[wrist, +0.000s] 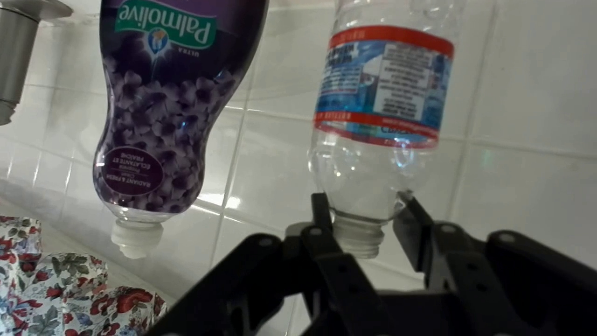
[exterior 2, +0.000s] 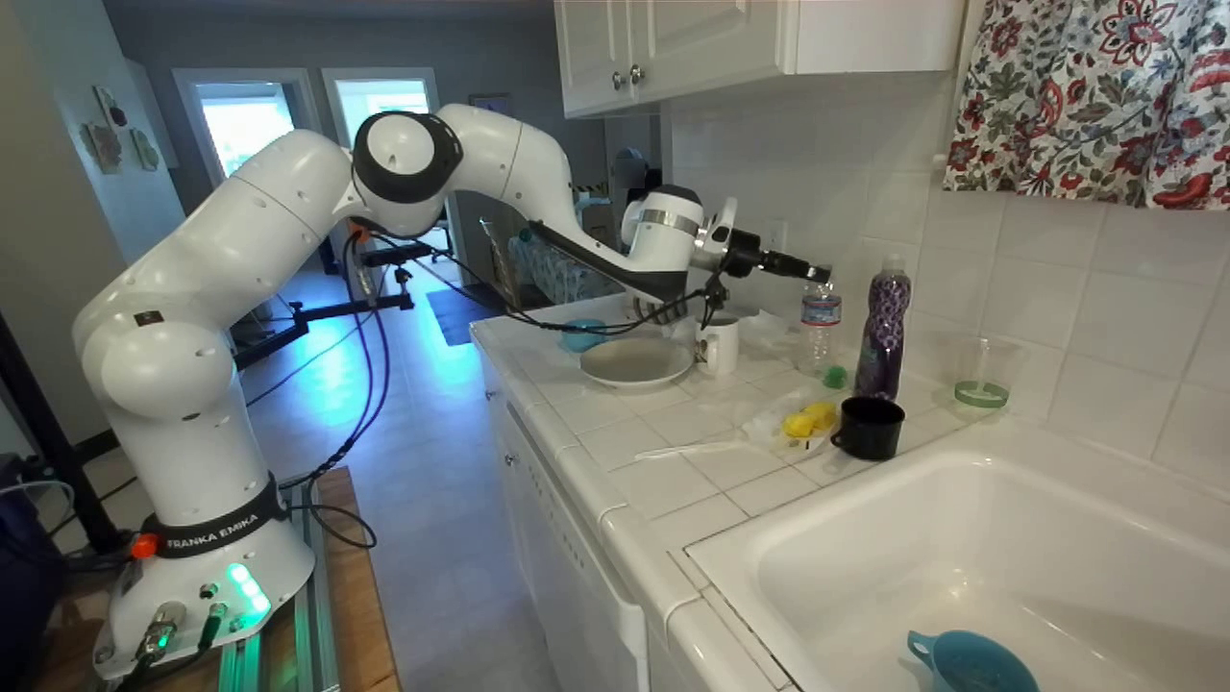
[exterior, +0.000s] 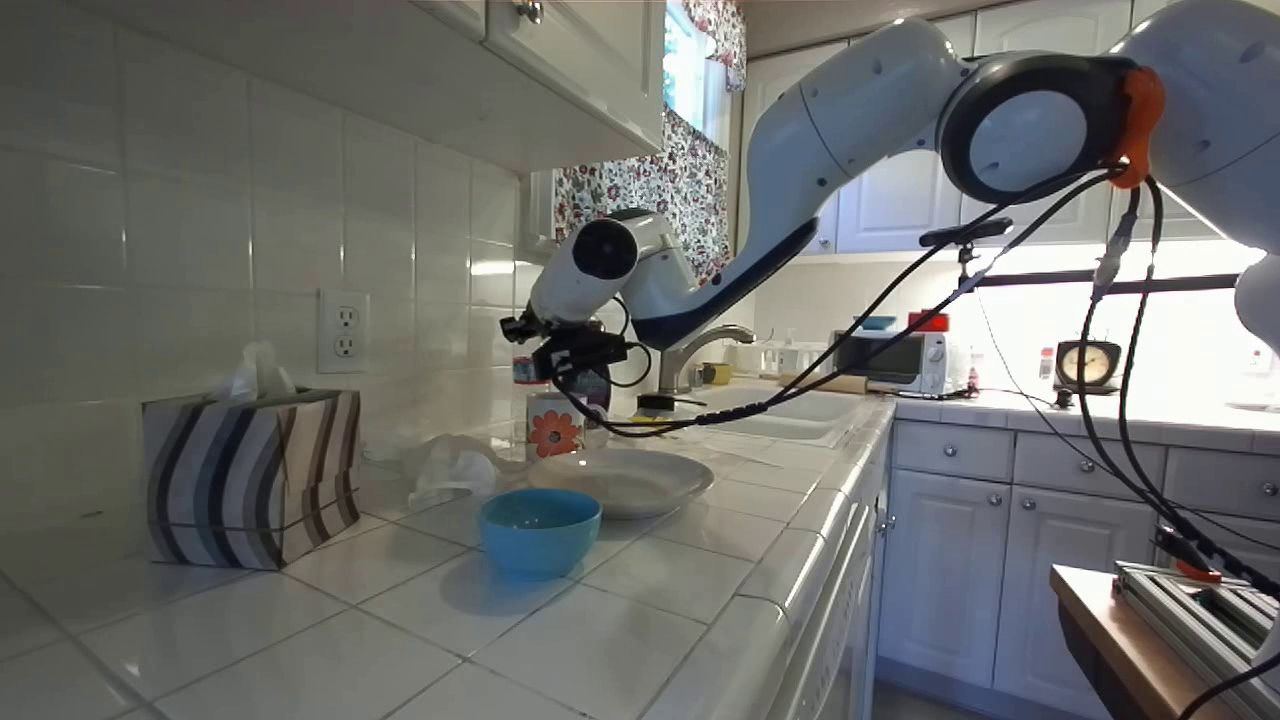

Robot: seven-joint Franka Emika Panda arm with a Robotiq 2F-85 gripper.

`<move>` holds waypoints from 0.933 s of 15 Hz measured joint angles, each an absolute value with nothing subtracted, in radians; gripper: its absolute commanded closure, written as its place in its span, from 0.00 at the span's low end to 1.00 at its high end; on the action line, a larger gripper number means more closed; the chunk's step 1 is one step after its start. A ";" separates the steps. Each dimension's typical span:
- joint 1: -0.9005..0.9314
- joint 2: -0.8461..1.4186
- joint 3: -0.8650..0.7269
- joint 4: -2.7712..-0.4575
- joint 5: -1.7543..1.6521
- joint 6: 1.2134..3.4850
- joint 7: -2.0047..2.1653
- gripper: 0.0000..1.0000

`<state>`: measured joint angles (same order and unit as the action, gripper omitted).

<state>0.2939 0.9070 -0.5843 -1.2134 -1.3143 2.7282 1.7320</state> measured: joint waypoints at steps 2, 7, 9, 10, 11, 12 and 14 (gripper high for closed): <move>0.294 0.908 -0.586 -1.213 -1.314 2.728 1.732 0.89; 0.294 0.911 -0.594 -1.214 -1.314 2.728 1.732 0.89; 0.296 0.911 -0.596 -1.214 -1.314 2.728 1.732 0.89; 0.300 0.910 -0.599 -1.214 -1.315 2.730 1.732 0.89; 0.308 0.909 -0.605 -1.214 -1.318 2.733 1.732 0.89; 0.318 0.907 -0.612 -1.214 -1.324 2.739 1.737 0.89; 0.347 0.902 -0.636 -1.215 -1.345 2.748 1.763 0.89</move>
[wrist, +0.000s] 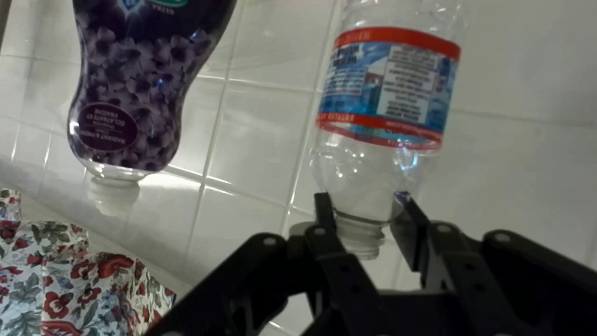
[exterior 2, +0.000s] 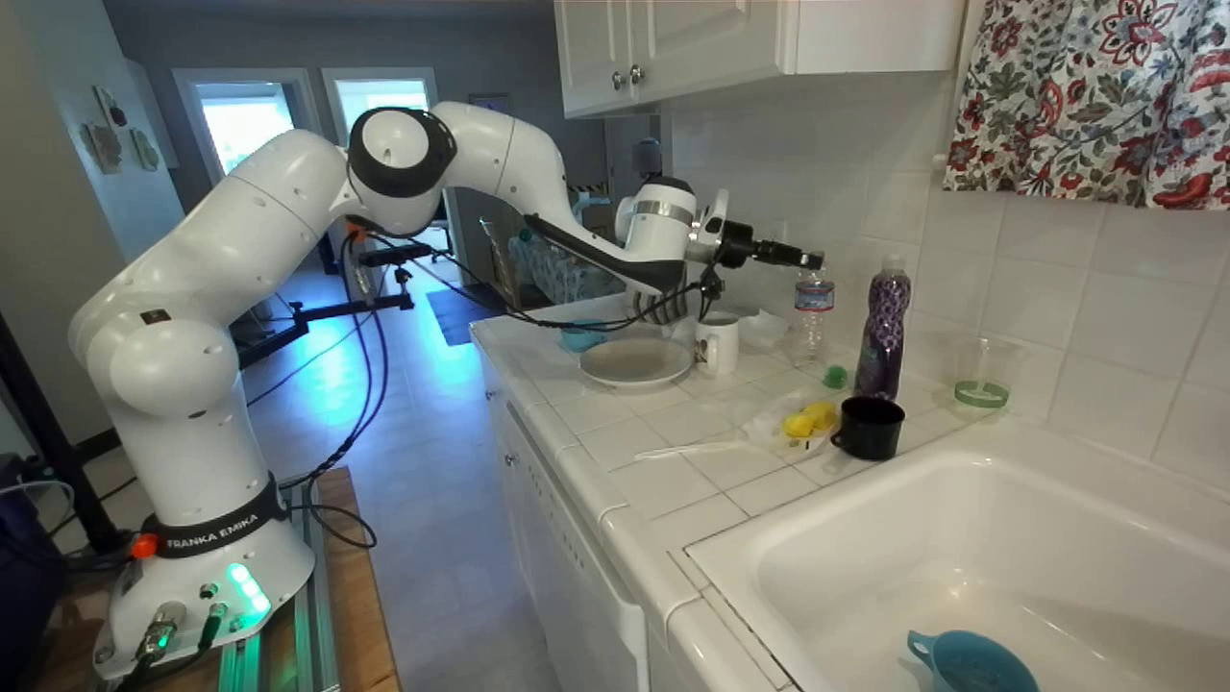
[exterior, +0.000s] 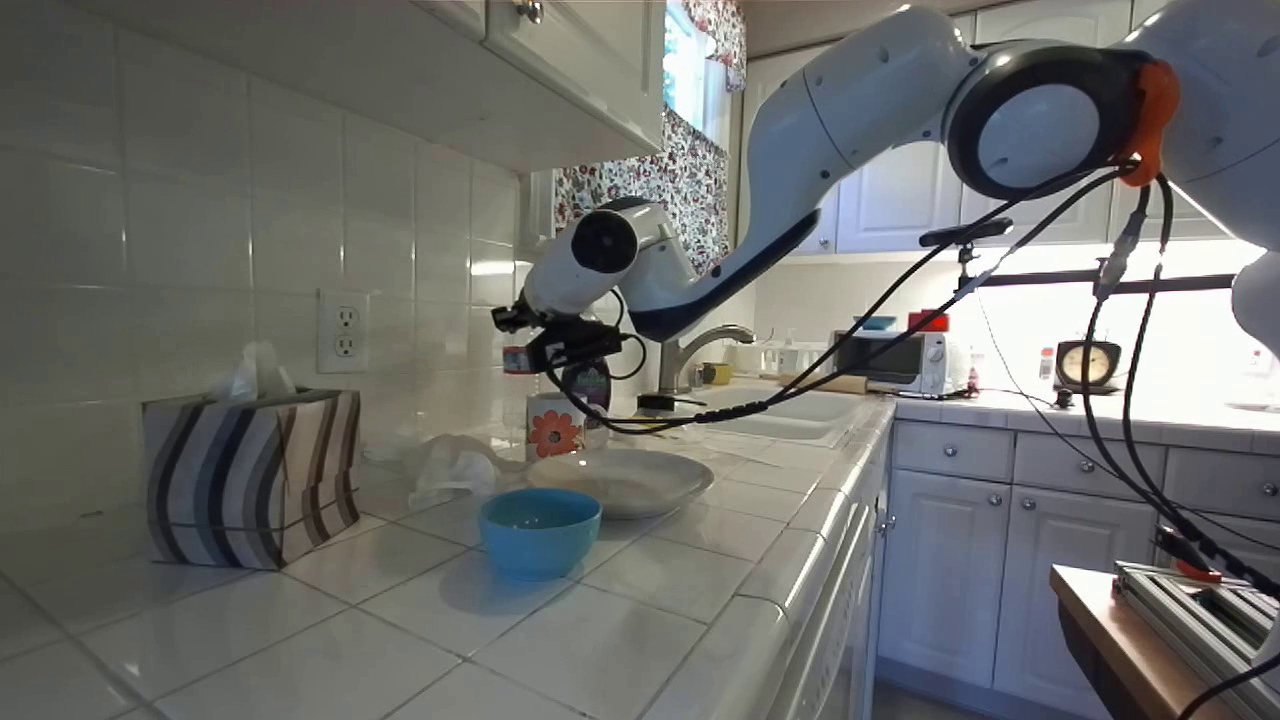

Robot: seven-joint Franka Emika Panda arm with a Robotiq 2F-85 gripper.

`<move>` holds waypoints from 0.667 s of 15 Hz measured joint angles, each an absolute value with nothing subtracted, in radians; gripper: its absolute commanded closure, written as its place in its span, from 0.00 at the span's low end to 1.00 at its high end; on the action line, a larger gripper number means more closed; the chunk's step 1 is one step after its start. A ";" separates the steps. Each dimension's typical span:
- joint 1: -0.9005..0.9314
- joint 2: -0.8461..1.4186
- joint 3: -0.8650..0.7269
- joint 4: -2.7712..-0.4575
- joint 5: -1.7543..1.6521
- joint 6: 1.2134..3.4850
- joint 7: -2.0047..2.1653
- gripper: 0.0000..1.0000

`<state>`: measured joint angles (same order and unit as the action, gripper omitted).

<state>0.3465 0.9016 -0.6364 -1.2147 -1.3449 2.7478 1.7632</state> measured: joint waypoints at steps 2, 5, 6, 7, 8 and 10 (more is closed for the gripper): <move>0.378 0.894 -0.661 -1.220 -1.364 2.755 1.797 0.89; 0.421 0.866 -0.692 -1.253 -1.406 2.816 1.827 0.89; 0.434 0.854 -0.704 -1.269 -1.427 2.843 1.838 0.89; 0.450 0.842 -0.717 -1.286 -1.451 2.866 1.854 0.89; 0.466 0.830 -0.733 -1.301 -1.478 2.883 1.879 0.89; 0.503 0.808 -0.769 -1.332 -1.529 2.899 1.945 0.89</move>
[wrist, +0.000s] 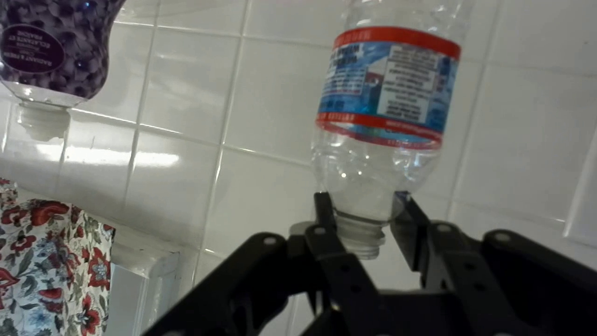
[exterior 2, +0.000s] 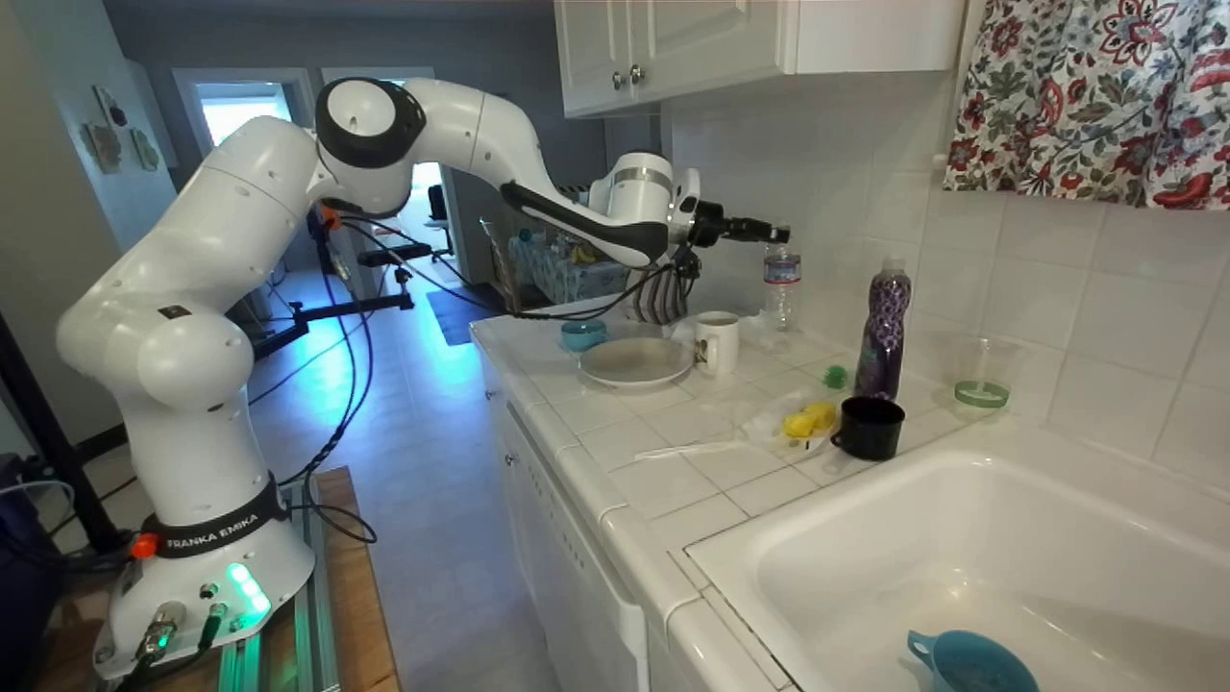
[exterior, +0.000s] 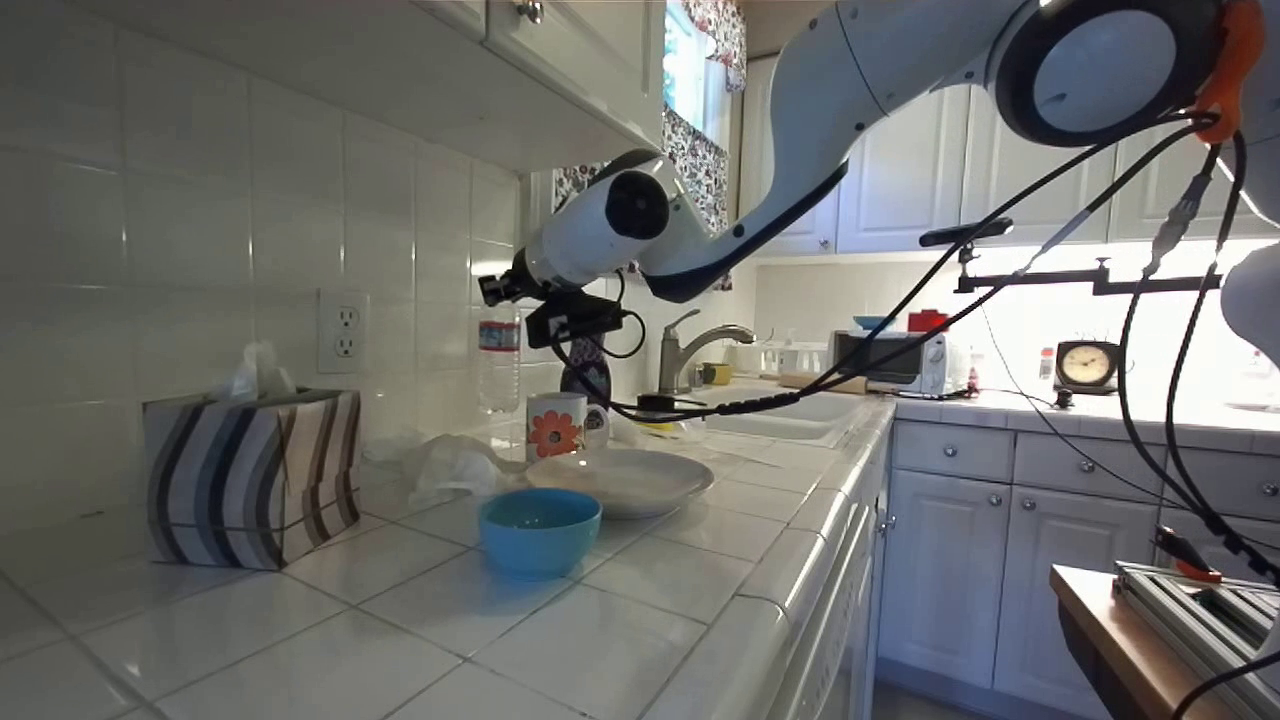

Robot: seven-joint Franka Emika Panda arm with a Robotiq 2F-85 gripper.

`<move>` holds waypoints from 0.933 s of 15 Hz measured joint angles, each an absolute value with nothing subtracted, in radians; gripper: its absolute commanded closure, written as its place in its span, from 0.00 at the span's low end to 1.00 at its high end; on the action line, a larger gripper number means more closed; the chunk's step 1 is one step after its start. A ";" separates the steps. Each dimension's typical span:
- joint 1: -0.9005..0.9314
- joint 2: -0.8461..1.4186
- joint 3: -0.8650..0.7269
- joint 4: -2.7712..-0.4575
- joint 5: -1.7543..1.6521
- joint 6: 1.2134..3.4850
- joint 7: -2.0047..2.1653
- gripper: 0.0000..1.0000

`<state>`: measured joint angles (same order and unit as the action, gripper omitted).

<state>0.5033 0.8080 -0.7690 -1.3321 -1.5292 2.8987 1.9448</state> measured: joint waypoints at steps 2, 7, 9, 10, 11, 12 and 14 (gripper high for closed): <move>0.536 0.788 -0.798 -1.364 -1.572 2.911 1.995 0.89; 0.592 0.741 -0.853 -1.439 -1.680 2.974 2.066 0.89; 0.609 0.722 -0.872 -1.466 -1.721 2.991 2.079 0.89; 0.617 0.713 -0.882 -1.477 -1.745 2.999 2.081 0.89; 0.627 0.703 -0.892 -1.491 -1.766 3.006 2.081 0.89; 0.636 0.693 -0.903 -1.504 -1.792 3.014 2.081 0.89; 0.659 0.671 -0.925 -1.530 -1.840 3.021 2.081 0.89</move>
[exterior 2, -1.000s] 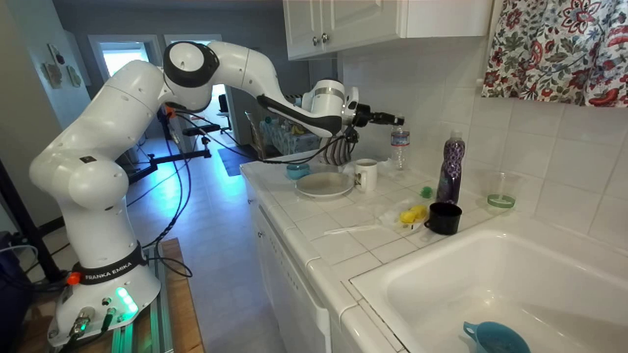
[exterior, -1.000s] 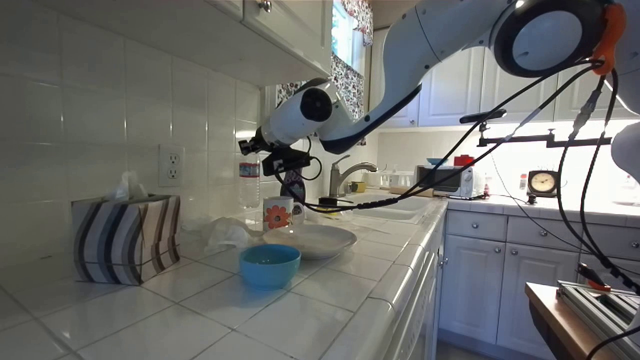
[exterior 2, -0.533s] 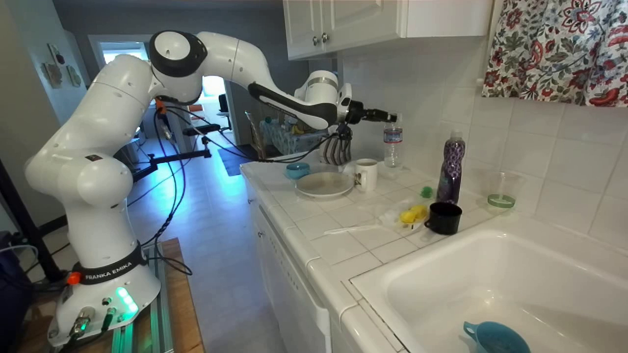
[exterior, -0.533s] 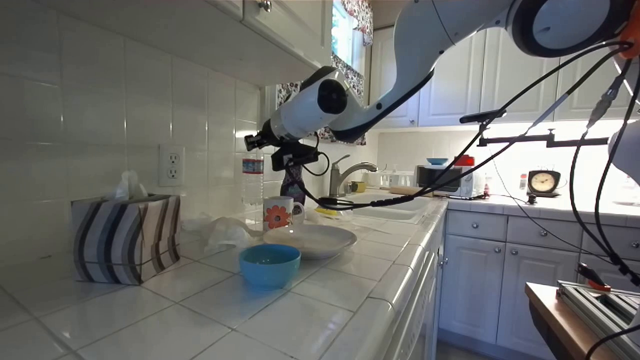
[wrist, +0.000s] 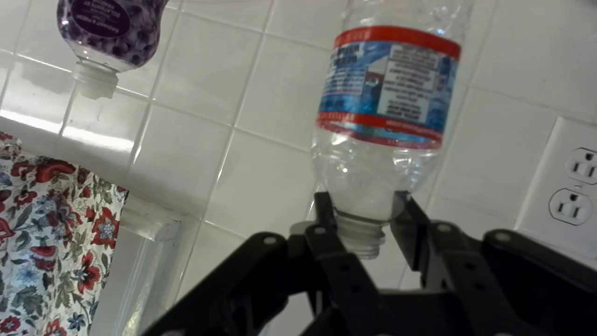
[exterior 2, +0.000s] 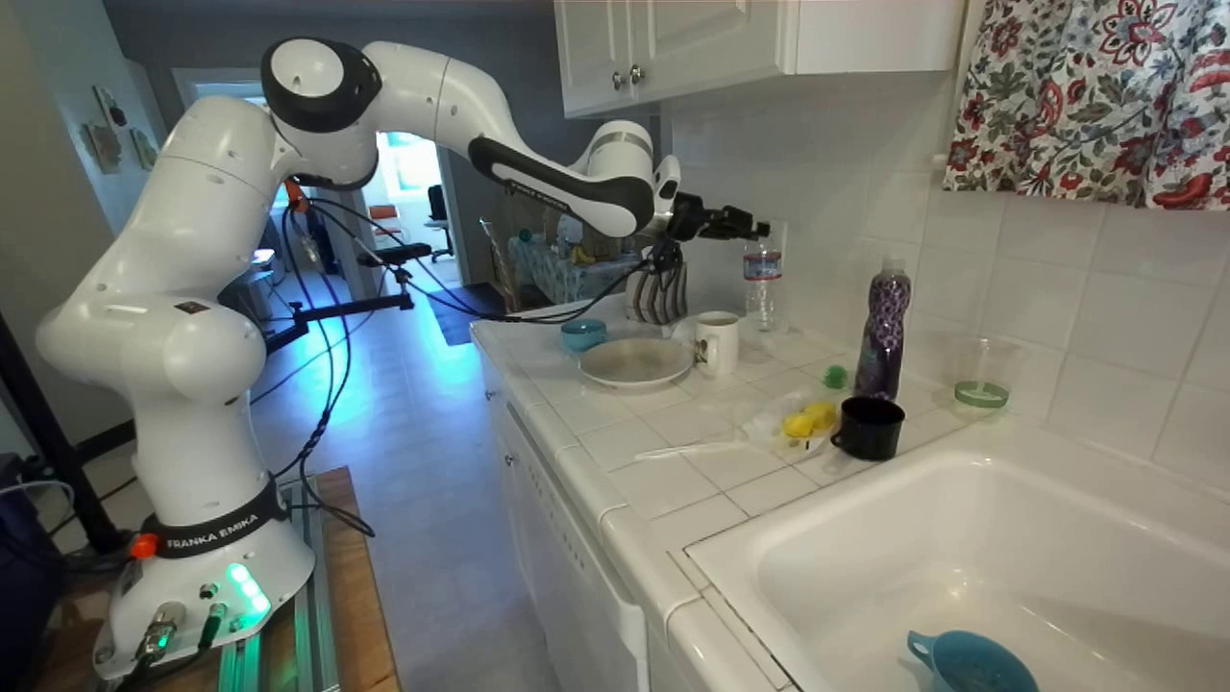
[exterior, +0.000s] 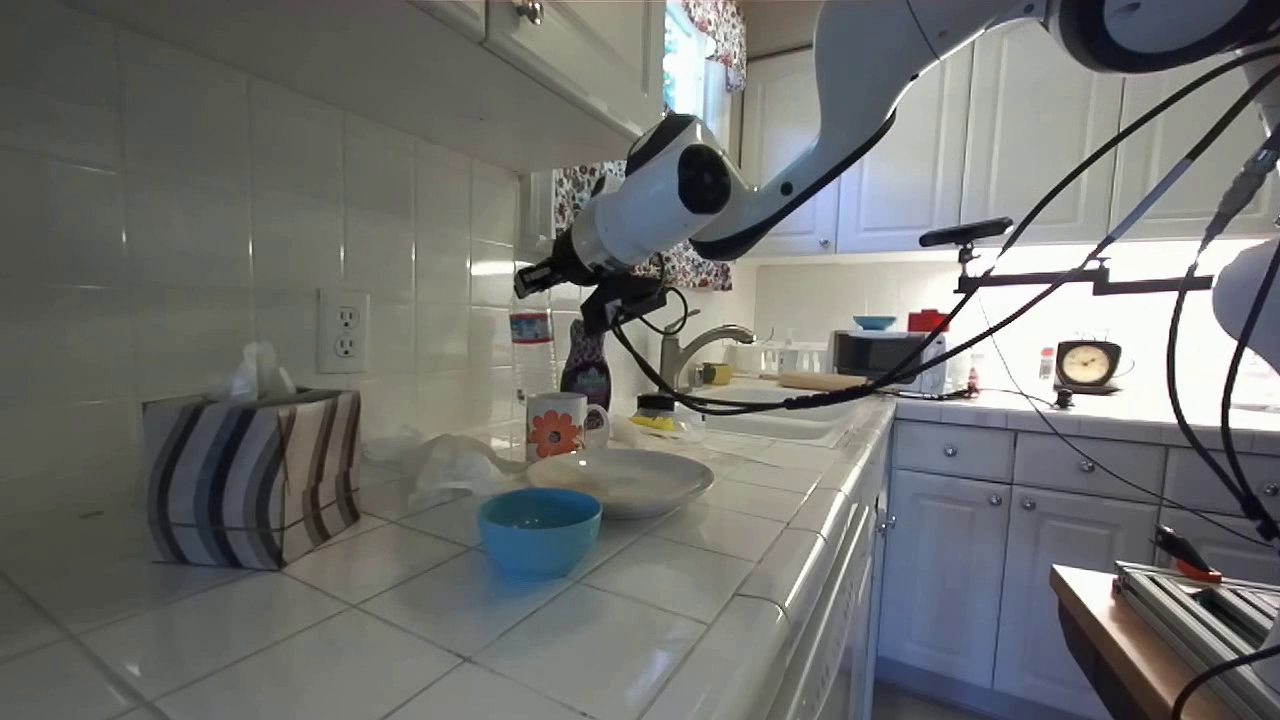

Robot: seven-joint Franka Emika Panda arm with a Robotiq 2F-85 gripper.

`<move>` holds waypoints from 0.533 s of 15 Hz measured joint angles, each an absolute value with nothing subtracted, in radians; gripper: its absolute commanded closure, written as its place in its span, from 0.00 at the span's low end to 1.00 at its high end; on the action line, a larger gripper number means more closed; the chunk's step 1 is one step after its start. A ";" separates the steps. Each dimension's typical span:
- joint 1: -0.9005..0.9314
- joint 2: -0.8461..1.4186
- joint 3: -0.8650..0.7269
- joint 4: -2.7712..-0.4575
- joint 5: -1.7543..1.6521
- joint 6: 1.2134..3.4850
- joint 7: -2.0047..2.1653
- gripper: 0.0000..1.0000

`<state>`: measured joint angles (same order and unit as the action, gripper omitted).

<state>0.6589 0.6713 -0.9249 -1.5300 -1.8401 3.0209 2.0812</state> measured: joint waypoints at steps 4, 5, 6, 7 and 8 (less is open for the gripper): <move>0.717 0.620 -0.969 -1.592 -1.916 3.020 2.082 0.89; 0.733 0.606 -0.980 -1.610 -1.933 3.019 2.085 0.89; 0.751 0.591 -0.991 -1.630 -1.953 3.014 2.095 0.89; 0.771 0.576 -1.001 -1.651 -1.970 3.004 2.107 0.89; 0.790 0.560 -1.011 -1.672 -1.985 2.988 2.123 0.89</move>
<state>0.7903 0.5605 -1.0105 -1.6723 -1.9853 2.9879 2.1231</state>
